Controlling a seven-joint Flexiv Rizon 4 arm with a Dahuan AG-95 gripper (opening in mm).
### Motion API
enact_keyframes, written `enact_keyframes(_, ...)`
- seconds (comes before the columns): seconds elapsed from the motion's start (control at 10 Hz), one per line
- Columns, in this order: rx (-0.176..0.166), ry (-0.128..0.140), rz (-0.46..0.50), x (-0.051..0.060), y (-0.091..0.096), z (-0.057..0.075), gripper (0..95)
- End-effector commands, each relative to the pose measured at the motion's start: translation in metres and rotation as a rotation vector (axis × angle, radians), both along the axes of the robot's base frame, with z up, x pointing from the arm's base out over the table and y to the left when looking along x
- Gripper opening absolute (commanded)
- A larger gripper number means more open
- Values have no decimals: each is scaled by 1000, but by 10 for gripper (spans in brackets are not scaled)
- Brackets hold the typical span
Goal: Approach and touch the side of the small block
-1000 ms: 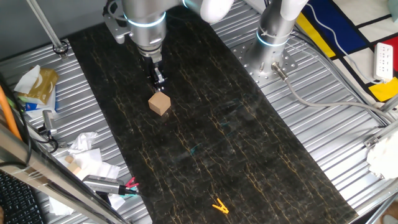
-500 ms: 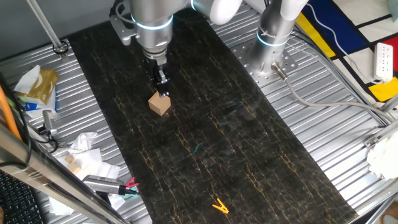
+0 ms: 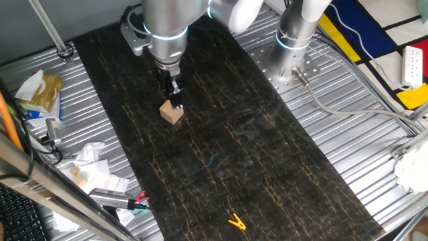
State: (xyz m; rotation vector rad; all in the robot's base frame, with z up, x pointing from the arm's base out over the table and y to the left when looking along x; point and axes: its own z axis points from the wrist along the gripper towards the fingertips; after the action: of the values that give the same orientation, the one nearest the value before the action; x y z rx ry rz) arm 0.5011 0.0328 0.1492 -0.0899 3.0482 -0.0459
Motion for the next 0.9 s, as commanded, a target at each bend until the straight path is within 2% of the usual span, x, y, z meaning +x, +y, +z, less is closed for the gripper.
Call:
enact_keyframes(0.1, -7, -3, 1, 1, 2, -4, 760)
enact_keyframes(0.9, -48, -26, 17, 1, 9, -20, 760)
